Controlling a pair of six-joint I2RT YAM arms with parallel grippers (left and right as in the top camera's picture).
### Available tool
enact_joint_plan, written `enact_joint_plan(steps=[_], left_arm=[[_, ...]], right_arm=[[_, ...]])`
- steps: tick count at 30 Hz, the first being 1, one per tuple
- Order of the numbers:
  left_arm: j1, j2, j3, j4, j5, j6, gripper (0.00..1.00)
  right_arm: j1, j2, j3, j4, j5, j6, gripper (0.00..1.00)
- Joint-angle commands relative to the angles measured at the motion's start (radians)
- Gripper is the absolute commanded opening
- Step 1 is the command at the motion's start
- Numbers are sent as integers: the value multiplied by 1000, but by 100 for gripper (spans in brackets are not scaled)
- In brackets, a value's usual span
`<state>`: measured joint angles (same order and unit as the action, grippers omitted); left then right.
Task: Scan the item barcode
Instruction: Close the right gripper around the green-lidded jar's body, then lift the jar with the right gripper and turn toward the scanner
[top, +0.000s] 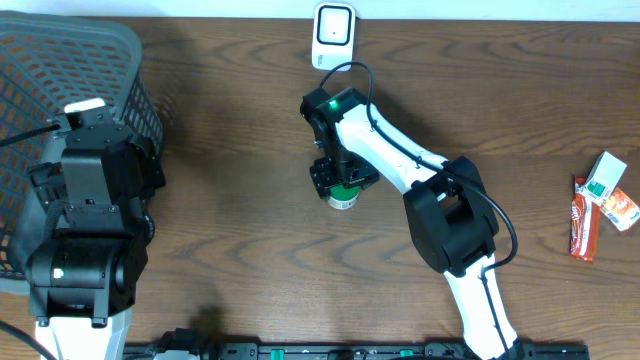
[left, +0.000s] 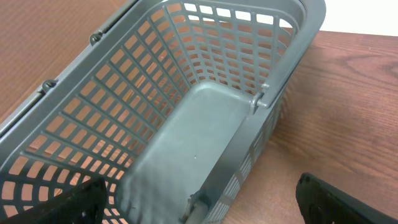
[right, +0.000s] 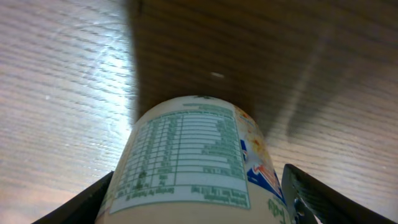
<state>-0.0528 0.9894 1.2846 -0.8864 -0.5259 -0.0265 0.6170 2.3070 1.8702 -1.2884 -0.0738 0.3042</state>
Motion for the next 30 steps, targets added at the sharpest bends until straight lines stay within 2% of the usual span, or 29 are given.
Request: enact_joint_plan(steps=[1,9,12,18,20,23,26,30], left_arm=[[6,-3,-5,0,-8,-5,96],[6,-3,-5,0,-8,-5,96],[6,-3,-5,0,-8,-5,96],[6,-3,-5,0,-8,-5,96],[6,-3,-5,0,-8,-5,96],[6,-3,-5,0,-8,-5,96],[6,-3,-5,0,-8,-5,96],[6,-3,-5,0,-8,-5,96]], right_arm=[[-13,7,-7,5,28,121,82],[-13,7,-16,8,12,225,75],[-13,7,-18,-6,13,265,81],[-7,7,-18,1,17,268,80],[3,7,-19,19,17,268,90],[19,8,-36,55,27,268,94],[34,8,-76,103,39,268,91],[42,8,-104,133,40,276,77]])
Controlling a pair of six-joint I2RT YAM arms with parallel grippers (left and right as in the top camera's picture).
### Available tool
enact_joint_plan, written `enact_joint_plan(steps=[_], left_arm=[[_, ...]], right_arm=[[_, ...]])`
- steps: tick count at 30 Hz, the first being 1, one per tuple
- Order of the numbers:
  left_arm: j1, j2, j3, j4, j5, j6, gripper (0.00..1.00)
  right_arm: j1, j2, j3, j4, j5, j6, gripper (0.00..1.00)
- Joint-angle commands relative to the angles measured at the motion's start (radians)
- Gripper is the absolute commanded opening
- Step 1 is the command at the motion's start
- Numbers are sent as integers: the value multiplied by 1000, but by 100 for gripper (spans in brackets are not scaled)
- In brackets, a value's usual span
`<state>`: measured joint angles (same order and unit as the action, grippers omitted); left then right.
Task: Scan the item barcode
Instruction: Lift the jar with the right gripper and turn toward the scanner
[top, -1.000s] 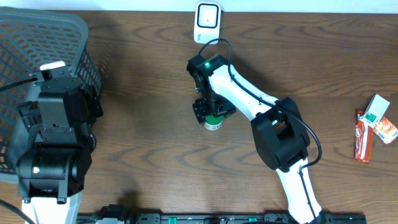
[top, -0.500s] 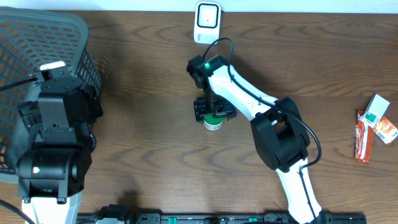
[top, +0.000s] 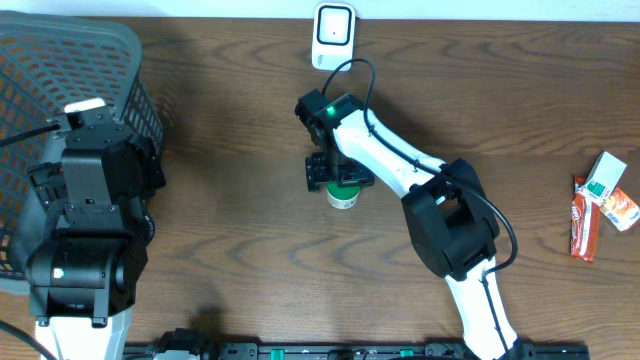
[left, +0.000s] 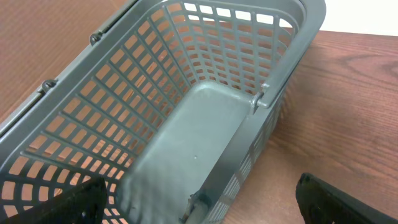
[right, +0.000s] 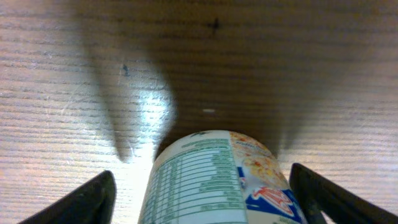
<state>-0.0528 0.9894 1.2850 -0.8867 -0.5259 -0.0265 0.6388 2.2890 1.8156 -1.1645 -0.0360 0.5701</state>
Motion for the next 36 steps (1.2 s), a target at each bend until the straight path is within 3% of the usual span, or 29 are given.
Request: enact_joint_plan(steps=[1,5,7,8,10,18,23,28,31,34,36], left_arm=[[6,-3,-6,1,-8,-5,96],[6,-3,-6,1,-8,-5,96],[6,-3,-6,1,-8,-5,96],[6,-3,-6,1,-8,-5,96],[6,-2,-6,1,-8,-5,96],[6,-2,-6,1,-8,-5,96],[6,-2,-6,1,-8,-5,96],[6,-2,-6,1,-8,-5,96],[6,-2,-6,1,-8,-5,96],[6,-2,-6,1,-8,-5,96],[6,-2,-6,1,-8,-5,96]], right_arm=[[21,26,-50,9,2,10,72],[21,26,-50,-9,2,9,56],[23,26,-50,-19,2,9,56],[23,26,-50,-25,2,9,60],[22,26,-50,-33,3,9,99],[24,20,-49,-52,2,28,99],[24,13,-50,-36,9,5,90],[41,13,-50,-27,9,-2,61],[55,13,-50,-28,8,-1,51],[63,13,-50,-32,-8,2,56],[62,13,-50,-32,-34,1,64]])
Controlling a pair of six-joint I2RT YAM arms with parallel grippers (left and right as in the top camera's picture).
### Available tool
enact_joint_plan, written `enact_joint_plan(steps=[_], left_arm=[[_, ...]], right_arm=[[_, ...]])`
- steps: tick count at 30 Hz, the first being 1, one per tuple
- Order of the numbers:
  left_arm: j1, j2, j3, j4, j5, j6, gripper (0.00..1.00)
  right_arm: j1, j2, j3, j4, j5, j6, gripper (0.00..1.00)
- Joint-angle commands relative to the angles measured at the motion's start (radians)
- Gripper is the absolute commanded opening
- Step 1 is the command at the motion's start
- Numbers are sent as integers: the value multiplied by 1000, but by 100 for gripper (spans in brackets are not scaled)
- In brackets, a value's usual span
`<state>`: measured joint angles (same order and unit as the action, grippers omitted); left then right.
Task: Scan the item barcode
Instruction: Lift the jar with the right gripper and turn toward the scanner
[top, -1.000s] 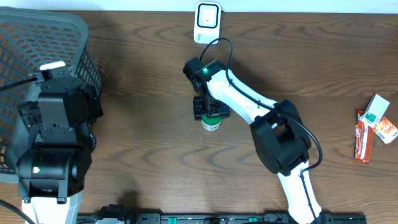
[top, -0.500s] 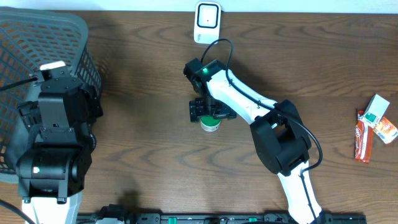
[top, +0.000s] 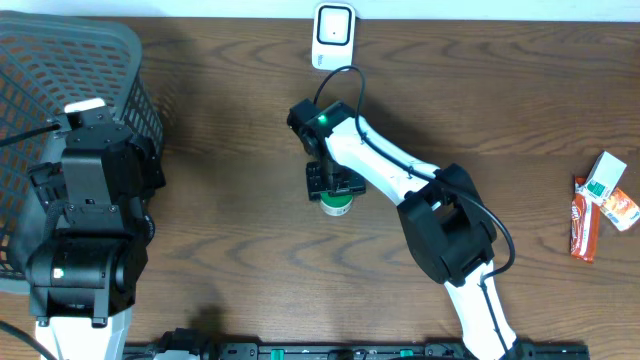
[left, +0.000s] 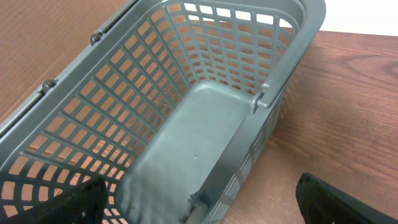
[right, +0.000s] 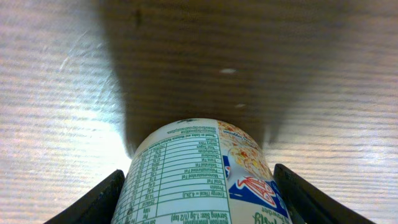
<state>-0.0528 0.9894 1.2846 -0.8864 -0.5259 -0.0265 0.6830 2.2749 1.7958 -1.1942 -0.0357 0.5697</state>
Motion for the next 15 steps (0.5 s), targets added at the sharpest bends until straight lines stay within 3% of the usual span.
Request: enact_joint_plan(steps=[1,3,8,9,12,15], left_arm=[[6,-2,-5,0,-8,-5,96],[6,-2,-5,0,-8,-5,96],[6,-2,-5,0,-8,-5,96],[6,-2,-5,0,-8,-5,96],[6,-2,-5,0,-8,-5,96],[6,-1,-5,0,-8,-5,96]], right_arm=[[16,27,-30,-3,-47,-1,67],[15,27,-30,-2,-53,-2,65],[15,27,-30,2,-53,-37,78],[15,27,-30,1,-52,-49,77],[15,27,-30,-3,-52,-51,61],[15,27,-31,-2,-52,-51,57]])
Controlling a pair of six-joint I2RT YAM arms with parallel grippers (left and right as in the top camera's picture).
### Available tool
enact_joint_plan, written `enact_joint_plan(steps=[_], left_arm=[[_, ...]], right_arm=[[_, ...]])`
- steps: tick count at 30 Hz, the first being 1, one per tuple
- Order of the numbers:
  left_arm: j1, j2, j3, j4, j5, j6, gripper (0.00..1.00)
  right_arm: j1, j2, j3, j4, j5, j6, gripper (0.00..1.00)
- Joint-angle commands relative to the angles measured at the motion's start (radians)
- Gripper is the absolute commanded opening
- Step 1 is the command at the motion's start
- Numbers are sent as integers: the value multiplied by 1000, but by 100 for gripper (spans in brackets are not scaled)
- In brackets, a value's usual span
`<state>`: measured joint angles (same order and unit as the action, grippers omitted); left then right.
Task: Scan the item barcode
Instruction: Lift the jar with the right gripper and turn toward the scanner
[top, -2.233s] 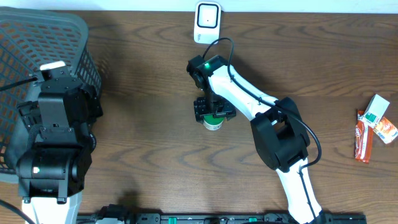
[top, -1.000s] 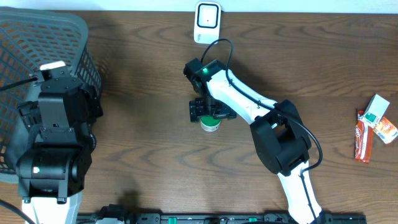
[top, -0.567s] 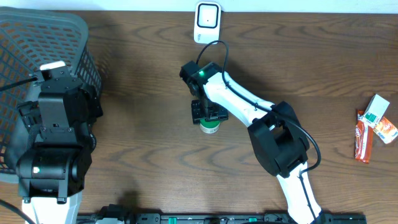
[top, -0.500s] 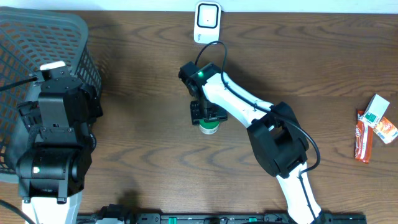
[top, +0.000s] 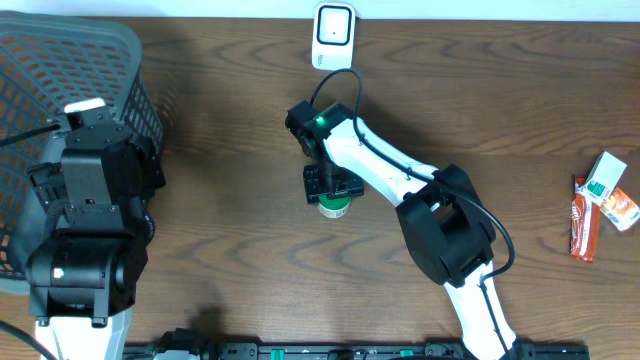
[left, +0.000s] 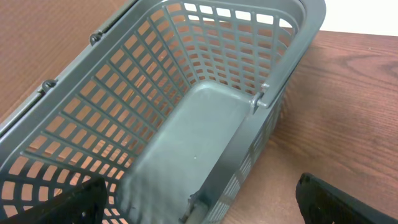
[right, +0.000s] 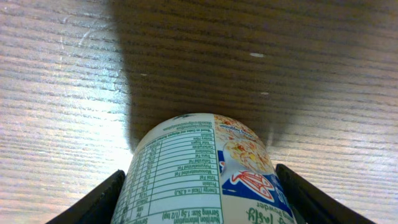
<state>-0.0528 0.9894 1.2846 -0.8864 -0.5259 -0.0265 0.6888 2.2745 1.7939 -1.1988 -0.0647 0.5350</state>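
Note:
A white cylindrical container (right: 199, 174) with a nutrition table and a blue-and-red label sits between my right gripper's fingers (right: 102, 199), which press on both its sides. From overhead its green cap (top: 335, 207) shows just below the right gripper (top: 330, 187), mid-table. The white barcode scanner (top: 332, 35) stands at the table's far edge, behind the gripper. No barcode shows on the visible side of the label. My left gripper (left: 199, 202) is open, hanging over the grey basket (left: 186, 93) with nothing between its fingers.
The grey mesh basket (top: 60, 60) fills the far left corner, under the left arm (top: 85, 200). Two snack packets (top: 600, 200), one orange and one white-green, lie at the right edge. Bare wooden table (top: 220, 130) lies between basket and scanner.
The right gripper with the container has shifted very slightly; the label has turned a little, showing more of the blue-and-red picture. The left arm has not moved.
The right gripper held the container mid-table below the scanner. A second later it had edged left and the container looked smaller in the wrist view. Then it stood further left with the label turned, and it stays there now. The left arm stayed over the basket.

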Motion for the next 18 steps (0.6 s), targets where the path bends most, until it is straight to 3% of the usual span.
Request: enact_joint_plan(steps=[1,5,9,12,18], left_arm=[[6,-1,-5,0,-8,-5,96],[6,-1,-5,0,-8,-5,96],[6,-1,-5,0,-8,-5,96],[6,-1,-5,0,-8,-5,96],[6,-1,-5,0,-8,-5,96]], right_arm=[[10,27,-29,3,-23,-17,56],[10,27,-29,3,-23,-17,68],[10,27,-29,-1,-24,-16,51],[8,27,-27,-12,-29,-16,54],[-37,27,5,-81,-169,-25,48]])
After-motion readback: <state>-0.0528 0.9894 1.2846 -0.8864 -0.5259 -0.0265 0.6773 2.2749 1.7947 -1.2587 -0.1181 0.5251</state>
